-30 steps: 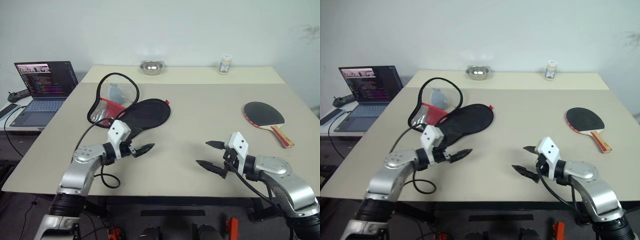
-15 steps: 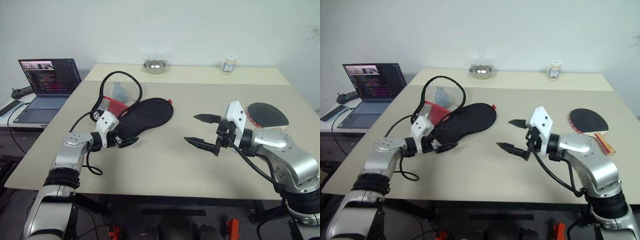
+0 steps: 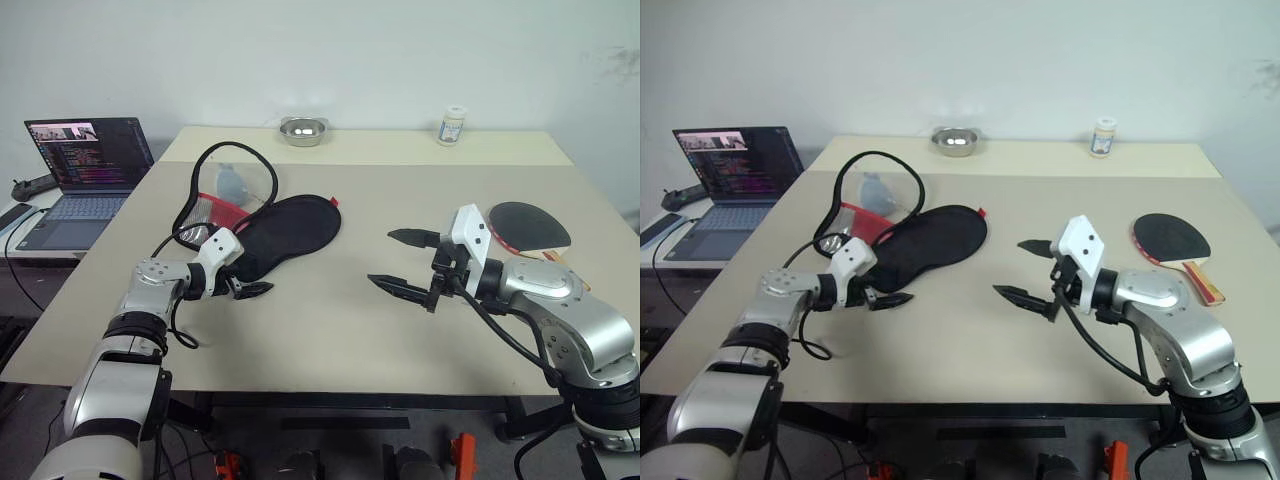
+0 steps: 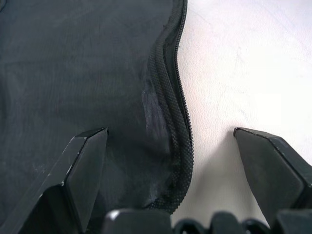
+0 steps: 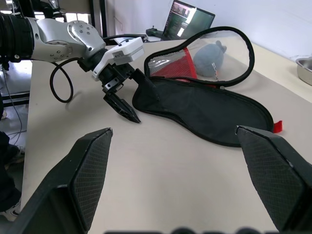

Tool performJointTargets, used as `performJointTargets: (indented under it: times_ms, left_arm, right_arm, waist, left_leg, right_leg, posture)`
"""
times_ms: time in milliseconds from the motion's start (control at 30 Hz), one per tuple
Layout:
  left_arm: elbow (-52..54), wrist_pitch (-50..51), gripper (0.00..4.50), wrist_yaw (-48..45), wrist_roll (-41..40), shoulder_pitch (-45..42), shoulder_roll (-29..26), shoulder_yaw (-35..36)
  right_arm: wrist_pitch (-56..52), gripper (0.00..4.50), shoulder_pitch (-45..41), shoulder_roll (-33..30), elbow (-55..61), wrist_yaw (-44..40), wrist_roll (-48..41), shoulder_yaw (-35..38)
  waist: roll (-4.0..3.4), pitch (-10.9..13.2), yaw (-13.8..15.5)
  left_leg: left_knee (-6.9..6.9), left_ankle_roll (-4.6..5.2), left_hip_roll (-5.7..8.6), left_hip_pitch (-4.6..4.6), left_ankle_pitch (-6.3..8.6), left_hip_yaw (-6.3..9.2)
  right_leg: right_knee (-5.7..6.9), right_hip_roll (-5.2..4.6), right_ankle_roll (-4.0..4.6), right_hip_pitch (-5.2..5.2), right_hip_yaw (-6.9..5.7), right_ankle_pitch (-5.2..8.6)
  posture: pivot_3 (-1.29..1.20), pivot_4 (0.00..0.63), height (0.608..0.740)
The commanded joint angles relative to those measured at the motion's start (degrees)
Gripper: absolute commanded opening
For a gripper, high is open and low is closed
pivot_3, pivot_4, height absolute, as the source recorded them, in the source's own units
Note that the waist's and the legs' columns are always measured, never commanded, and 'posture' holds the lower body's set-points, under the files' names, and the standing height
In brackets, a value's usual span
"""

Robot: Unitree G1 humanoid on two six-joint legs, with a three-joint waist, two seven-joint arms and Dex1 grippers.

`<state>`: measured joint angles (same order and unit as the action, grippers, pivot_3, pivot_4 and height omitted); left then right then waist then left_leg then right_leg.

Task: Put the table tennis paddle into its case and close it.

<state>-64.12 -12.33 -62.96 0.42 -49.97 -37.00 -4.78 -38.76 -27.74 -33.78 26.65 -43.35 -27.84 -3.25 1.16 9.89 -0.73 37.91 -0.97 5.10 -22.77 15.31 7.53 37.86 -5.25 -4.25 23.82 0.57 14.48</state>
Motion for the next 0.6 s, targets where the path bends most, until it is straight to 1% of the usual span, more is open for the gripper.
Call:
performJointTargets:
  times_ms: [33,67,133,333,433,467,600]
  left_arm:
    - [-3.5,-1.6,4.10,2.1,2.9,0.0,-2.4,-0.4]
    - [-4.0,-1.6,3.93,2.2,2.8,0.0,-2.5,-0.1]
    - [-4.7,-1.6,3.29,2.2,2.8,-0.1,-2.9,0.2]
    - [-5.6,-1.3,1.26,1.9,2.2,0.2,-3.4,1.4]
    - [-5.4,-0.9,0.16,1.4,1.1,0.7,-2.6,2.5]
    - [-5.0,-0.5,0.03,1.1,0.4,0.8,-2.1,3.1]
    - [-3.5,1.3,0.03,0.1,-2.1,0.7,0.4,5.2]
  right_arm:
    - [1.5,4.50,-0.5,0.0,1.5,0.9,0.2,1.1]
    - [1.5,4.50,-0.6,0.1,1.5,1.1,0.2,1.2]
    - [1.6,4.50,-0.9,0.1,1.3,1.4,0.2,1.4]
    - [2.0,4.50,-2.1,-0.2,0.4,2.0,0.5,1.8]
    - [2.3,4.50,-2.5,-0.2,-0.1,2.3,0.8,1.8]
    - [2.4,4.50,-2.6,-0.3,-0.3,2.4,0.8,1.8]
    - [2.8,4.50,-2.8,-0.7,-1.0,2.3,1.3,1.9]
  waist:
    - [0.00,0.0,-0.3]
    - [0.00,0.0,-0.6]
    - [0.00,0.0,-1.1]
    - [0.00,0.0,-1.5]
    - [0.01,0.0,-1.5]
    - [0.00,0.0,-1.5]
    - [0.01,0.0,-1.2]
  left_leg:
    - [0.01,0.01,0.00,0.02,0.00,0.00]
    - [0.01,0.02,0.00,0.06,0.01,0.00]
    - [0.01,0.03,0.00,0.17,0.01,0.00]
    - [-0.02,0.02,-0.23,0.70,0.00,-0.07]
    - [-0.03,0.02,-0.27,0.76,0.00,-0.10]
    - [-0.03,0.02,-0.27,0.76,0.00,-0.11]
    - [-0.03,0.02,-0.27,0.75,0.00,-0.13]
  right_leg:
    - [0.05,0.00,0.00,0.00,0.02,0.00]
    - [0.09,0.00,0.00,-0.03,0.02,0.00]
    - [0.18,0.00,0.00,-0.09,0.03,0.00]
    - [0.22,0.19,0.03,-0.50,0.06,-0.02]
    - [0.22,0.22,0.03,-0.55,0.05,-0.02]
    - [0.21,0.22,0.04,-0.55,0.06,-0.03]
    - [0.20,0.21,0.05,-0.54,0.07,-0.03]
  posture:
    - [0.00,0.150,0.740]
    - [0.00,0.150,0.740]
    - [0.00,0.150,0.740]
    - [0.00,0.150,0.740]
    - [0.00,0.150,0.740]
    - [0.00,0.150,0.740]
    - [0.00,0.150,0.740]
